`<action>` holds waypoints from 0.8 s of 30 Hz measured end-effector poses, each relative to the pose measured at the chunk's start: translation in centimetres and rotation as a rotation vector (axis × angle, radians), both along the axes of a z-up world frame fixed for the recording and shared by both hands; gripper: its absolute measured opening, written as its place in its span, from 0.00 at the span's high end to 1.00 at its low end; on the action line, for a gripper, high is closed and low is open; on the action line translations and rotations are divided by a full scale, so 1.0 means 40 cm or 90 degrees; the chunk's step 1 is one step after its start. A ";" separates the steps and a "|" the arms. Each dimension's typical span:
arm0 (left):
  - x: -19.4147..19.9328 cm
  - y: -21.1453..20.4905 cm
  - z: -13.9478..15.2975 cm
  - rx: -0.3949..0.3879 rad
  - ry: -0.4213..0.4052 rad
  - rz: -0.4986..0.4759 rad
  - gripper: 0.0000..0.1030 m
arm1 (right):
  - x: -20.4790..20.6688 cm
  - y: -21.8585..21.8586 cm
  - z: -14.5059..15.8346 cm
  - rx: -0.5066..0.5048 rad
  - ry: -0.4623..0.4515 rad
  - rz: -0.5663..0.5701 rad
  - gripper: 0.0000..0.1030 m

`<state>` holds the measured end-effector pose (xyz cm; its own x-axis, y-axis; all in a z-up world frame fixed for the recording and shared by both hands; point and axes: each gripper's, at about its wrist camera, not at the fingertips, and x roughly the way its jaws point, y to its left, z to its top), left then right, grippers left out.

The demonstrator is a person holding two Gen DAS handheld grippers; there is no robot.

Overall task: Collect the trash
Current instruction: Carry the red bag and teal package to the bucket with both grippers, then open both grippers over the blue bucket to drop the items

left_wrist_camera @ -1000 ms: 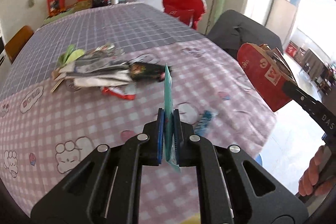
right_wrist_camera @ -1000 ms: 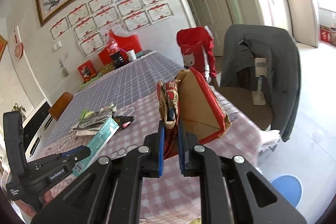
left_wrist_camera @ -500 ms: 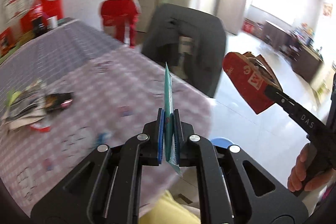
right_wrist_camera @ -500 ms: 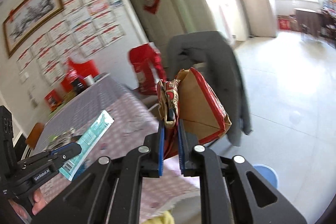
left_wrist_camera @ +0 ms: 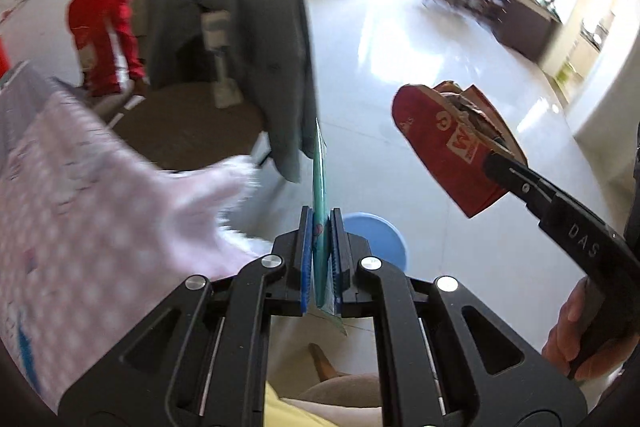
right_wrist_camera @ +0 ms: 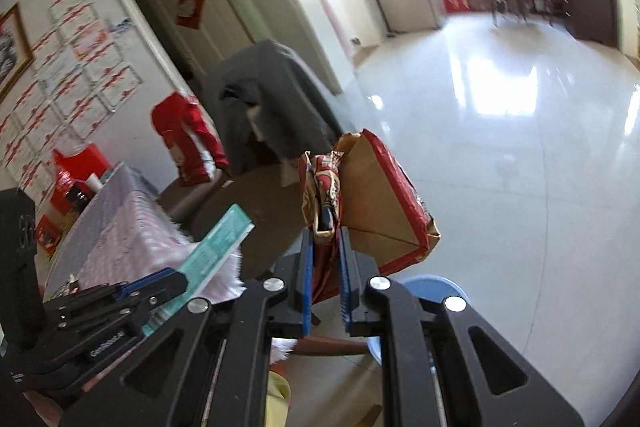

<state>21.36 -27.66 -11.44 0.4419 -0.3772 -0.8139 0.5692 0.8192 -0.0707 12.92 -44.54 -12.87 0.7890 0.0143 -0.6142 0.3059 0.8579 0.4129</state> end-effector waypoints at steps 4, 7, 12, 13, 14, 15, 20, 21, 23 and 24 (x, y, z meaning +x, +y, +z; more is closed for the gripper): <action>0.013 -0.071 -0.046 0.010 0.024 -0.028 0.77 | -0.011 -0.047 -0.041 0.006 0.028 -0.030 0.89; 0.024 -0.094 -0.070 0.011 0.030 -0.031 0.28 | -0.026 -0.080 -0.066 0.013 0.043 -0.048 0.89; 0.035 -0.079 -0.086 0.022 0.041 -0.014 0.29 | -0.014 -0.100 -0.115 0.023 0.080 -0.053 0.89; 0.039 -0.069 -0.087 0.024 0.043 -0.008 0.29 | -0.005 -0.097 -0.125 0.024 0.094 -0.049 0.89; 0.043 -0.058 -0.085 0.025 0.041 -0.002 0.29 | 0.006 -0.093 -0.133 0.024 0.108 -0.044 0.89; 0.041 -0.058 -0.083 0.027 0.038 0.003 0.29 | 0.017 -0.088 -0.142 0.025 0.123 -0.038 0.88; 0.035 -0.021 -0.061 0.029 0.019 0.026 0.29 | 0.068 -0.056 -0.180 0.024 0.195 0.006 0.32; 0.036 -0.014 -0.058 0.028 0.016 0.031 0.29 | 0.065 -0.051 -0.178 0.019 0.195 -0.013 0.30; 0.033 0.007 -0.045 0.023 0.003 0.051 0.29 | 0.065 -0.033 -0.162 0.013 0.177 -0.004 0.30; 0.033 0.015 -0.040 0.020 -0.001 0.055 0.29 | 0.067 -0.024 -0.157 0.012 0.174 0.001 0.30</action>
